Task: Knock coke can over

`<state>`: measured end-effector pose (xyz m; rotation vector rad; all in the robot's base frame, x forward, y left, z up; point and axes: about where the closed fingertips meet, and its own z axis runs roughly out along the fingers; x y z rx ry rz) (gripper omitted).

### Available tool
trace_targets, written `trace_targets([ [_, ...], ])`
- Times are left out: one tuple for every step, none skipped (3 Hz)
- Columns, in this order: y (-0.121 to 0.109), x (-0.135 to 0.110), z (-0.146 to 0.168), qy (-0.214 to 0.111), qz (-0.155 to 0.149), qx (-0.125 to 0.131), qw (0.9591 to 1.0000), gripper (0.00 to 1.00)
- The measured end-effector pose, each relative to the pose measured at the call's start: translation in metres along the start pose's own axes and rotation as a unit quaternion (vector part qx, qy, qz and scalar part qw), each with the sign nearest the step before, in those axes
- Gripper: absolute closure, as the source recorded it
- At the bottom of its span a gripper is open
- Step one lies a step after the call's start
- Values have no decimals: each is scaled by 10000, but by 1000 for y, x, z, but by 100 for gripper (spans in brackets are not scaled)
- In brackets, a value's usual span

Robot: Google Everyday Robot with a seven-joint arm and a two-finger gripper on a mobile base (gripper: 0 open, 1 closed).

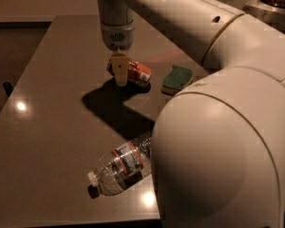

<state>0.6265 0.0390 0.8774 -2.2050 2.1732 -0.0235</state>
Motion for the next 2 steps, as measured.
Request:
trace_targets([
  [6,5,8,-15,-169,-88,9998,0],
  [-2,-1,10,-117,-170,50,9998,0],
])
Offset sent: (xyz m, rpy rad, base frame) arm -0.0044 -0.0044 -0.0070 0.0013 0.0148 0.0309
